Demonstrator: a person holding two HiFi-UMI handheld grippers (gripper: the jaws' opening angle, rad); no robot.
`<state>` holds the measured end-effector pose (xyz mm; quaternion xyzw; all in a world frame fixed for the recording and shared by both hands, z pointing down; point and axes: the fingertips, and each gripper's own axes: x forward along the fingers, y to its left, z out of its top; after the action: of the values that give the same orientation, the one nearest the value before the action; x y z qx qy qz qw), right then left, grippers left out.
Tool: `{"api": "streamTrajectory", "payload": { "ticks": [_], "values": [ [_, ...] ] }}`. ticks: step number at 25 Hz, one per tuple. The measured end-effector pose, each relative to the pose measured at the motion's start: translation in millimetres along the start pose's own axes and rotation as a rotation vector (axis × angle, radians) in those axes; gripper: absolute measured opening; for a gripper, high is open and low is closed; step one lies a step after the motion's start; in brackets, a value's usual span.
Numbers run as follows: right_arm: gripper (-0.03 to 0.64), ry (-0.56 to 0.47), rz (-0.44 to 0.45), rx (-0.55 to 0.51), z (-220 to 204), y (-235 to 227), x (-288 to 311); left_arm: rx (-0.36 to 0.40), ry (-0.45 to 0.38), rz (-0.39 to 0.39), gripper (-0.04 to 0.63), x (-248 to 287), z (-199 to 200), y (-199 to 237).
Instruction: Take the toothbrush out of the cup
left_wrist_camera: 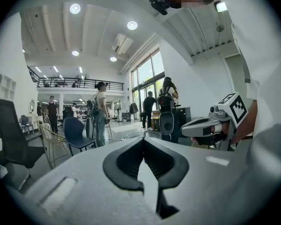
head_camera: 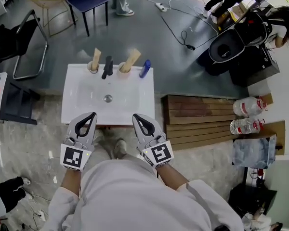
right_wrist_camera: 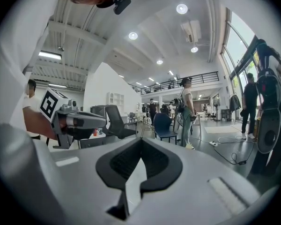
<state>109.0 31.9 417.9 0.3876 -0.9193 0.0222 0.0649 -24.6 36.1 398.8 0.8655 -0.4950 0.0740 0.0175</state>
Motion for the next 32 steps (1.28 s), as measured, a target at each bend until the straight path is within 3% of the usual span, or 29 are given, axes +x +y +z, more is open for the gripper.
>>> {"api": "streamTrajectory", "payload": {
  "ticks": [14, 32],
  "values": [
    [0.003, 0.000, -0.067, 0.001, -11.5, -40.0, 75.7, 0.015, 0.005, -0.055, 0.006, 34.4, -2.7, 53.5],
    [0.009, 0.027, -0.078, -0.026, -32.4, -98.6, 157.0, 0.000, 0.025, 0.021, 0.006, 22.3, -9.5, 95.1]
  ]
}}
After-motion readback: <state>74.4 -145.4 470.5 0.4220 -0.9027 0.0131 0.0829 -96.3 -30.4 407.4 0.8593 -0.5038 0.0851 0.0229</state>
